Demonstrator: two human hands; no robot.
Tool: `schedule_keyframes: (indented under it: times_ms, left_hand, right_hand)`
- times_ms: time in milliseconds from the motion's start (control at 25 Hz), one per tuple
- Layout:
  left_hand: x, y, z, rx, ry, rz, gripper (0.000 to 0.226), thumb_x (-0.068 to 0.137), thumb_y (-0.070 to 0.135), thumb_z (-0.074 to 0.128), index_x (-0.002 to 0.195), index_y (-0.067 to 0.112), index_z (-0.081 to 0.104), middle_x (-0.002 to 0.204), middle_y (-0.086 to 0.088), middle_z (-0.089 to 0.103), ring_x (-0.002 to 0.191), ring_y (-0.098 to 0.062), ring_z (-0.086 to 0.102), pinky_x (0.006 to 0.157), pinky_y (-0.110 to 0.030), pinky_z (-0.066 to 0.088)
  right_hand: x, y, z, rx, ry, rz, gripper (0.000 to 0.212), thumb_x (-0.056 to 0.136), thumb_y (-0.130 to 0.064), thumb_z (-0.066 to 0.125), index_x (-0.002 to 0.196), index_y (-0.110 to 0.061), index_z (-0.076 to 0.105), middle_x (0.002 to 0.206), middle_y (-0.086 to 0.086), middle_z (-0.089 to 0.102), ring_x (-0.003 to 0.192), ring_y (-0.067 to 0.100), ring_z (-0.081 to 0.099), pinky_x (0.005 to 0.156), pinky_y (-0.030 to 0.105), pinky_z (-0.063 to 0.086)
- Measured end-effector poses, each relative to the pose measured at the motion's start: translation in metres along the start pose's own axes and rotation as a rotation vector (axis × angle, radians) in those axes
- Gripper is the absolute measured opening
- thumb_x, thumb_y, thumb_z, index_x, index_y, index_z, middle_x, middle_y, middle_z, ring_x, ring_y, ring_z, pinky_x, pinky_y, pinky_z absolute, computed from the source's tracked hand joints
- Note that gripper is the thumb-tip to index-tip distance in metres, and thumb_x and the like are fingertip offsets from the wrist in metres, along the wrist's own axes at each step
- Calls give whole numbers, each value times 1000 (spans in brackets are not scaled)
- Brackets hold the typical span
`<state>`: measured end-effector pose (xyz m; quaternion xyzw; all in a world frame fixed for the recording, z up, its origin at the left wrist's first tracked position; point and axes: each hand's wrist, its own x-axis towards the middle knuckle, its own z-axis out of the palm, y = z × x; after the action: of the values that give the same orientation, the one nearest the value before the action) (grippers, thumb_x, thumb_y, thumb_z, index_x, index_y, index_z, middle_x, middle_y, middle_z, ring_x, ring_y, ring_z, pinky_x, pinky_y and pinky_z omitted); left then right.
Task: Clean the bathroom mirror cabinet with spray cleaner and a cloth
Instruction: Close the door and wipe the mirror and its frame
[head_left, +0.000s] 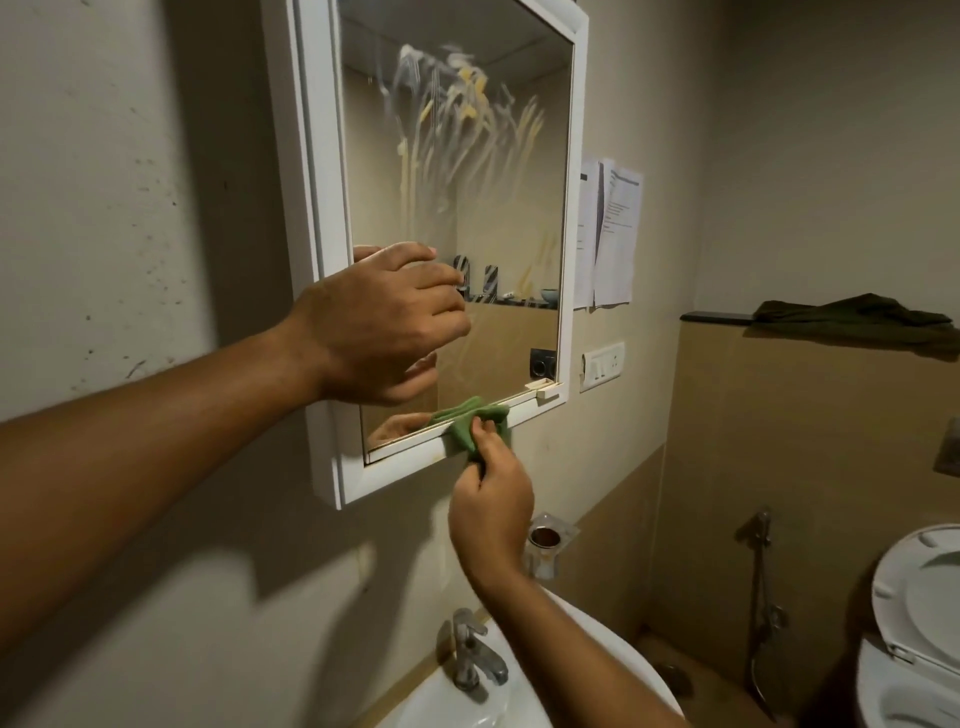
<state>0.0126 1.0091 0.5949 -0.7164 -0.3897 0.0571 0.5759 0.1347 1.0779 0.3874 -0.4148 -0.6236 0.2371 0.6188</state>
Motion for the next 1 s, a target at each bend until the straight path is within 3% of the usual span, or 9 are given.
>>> schedule_keyframes:
  times_ms: [160,200,320,480,600,760,880,920,1000]
  left_hand:
    - [-1,3,-6,-18,1,0,54,94,47,34,127,16,64,131,-13,66,131,-34,54,114,-54,34]
    - [-1,4,-6,-20,3,-2,54,95,47,33,127,16,64,131,-12,66,131,-34,54,114,-54,34]
    - [-1,6,-8,-29,-13,-8,55,95,50,32,126,17,64,131,-11,66,131,-34,53,114,-53,34]
    - [-4,6,-5,-26,-10,-16,51,95,46,35,124,16,64,130,-12,66,130,-34,55,114,-53,35]
    - [-5,8,0,-23,7,-16,49,95,44,38,125,16,64,130,-12,66,129,-34,55,113,-53,35]
    - [-5,8,2,-9,3,-24,48,95,44,40,125,16,65,130,-13,67,128,-34,57,113,-53,37]
    - [-7,9,3,-17,9,-30,49,94,44,40,124,15,66,129,-13,67,128,-35,57,112,-53,38]
    - [-8,9,3,-17,19,-31,49,94,44,40,124,15,65,129,-13,67,128,-34,57,112,-52,38]
    - [-8,8,4,-18,32,-28,49,94,44,40,124,15,66,130,-13,67,129,-34,57,111,-52,38]
  right_hand:
    - [-50,-22,-30,76,-293,-394,45,97,-9,51,136,-29,64,136,-11,64,127,3,56,107,31,50]
    - [-39,-18,-40,137,-282,-397,46,97,-7,50,135,-28,64,133,-10,66,125,3,58,105,33,52]
    - [1,-5,-54,218,-9,-161,50,99,-1,50,138,-29,61,134,-11,65,126,7,57,105,41,53]
    - [-47,-10,-3,-173,-222,-657,57,94,-8,47,146,-30,51,154,-10,47,148,14,38,120,31,33]
    - [-4,32,-10,-318,-129,-958,47,95,-2,60,138,-22,62,147,-2,54,141,21,49,113,41,44]
    - [63,71,-37,-398,-38,-665,51,94,-1,62,140,-23,59,146,-4,54,140,24,50,104,52,52]
    - [31,46,-10,-117,50,-262,55,94,3,52,143,-22,54,144,-2,59,135,15,48,108,45,50]
    - [7,31,0,-35,36,-217,55,95,1,50,144,-22,53,143,-2,58,133,10,46,109,38,49]
    - [-36,13,7,-46,-45,-404,52,95,-10,48,145,-25,53,146,-6,57,134,9,44,109,26,46]
